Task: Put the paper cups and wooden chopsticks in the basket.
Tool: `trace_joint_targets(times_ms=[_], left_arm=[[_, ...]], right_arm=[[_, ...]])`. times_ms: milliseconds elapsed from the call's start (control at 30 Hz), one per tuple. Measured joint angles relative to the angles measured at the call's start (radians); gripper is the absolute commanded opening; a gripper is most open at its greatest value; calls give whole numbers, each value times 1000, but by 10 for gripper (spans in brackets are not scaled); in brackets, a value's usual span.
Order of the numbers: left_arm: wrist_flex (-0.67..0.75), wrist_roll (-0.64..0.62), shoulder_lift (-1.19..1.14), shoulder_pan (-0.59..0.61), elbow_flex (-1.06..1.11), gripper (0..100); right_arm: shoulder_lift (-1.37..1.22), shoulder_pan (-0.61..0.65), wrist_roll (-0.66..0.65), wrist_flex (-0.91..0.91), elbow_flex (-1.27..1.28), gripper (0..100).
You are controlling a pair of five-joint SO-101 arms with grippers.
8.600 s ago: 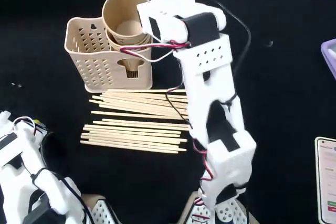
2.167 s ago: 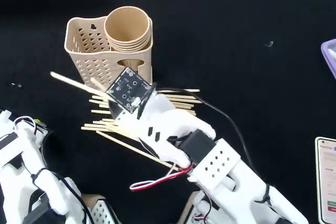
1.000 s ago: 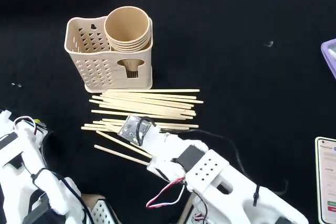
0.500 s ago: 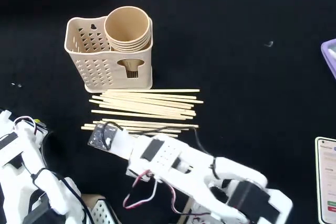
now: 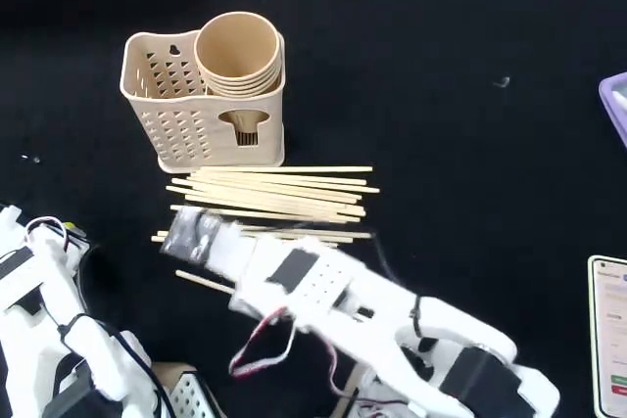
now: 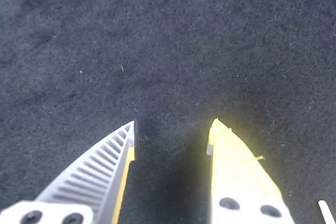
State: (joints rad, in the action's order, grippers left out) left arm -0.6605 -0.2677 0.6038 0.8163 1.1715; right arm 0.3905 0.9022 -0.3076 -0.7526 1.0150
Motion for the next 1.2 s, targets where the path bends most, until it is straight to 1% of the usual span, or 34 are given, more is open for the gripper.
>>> trace_joint_targets(times_ms=[133,367,400,500,533,1100,1200], left_arm=[[0,0,0,0,0,224],[0,0,0,0,0,224],[0,0,0,0,0,224],[0,0,0,0,0,224],[0,0,0,0,0,224],[0,0,0,0,0,224],[0,0,0,0,0,224]], right_arm=[[-3,-77,-57,0,0,118],[-104,-71,-66,0,0,116],[-120,-58,-66,0,0,107],[-133,-46,-69,2,0,20],[-133,-46,-69,2,-2,8],[-57,-43,-68,-18,-31,11],[-57,-44,-68,28,-31,11]])
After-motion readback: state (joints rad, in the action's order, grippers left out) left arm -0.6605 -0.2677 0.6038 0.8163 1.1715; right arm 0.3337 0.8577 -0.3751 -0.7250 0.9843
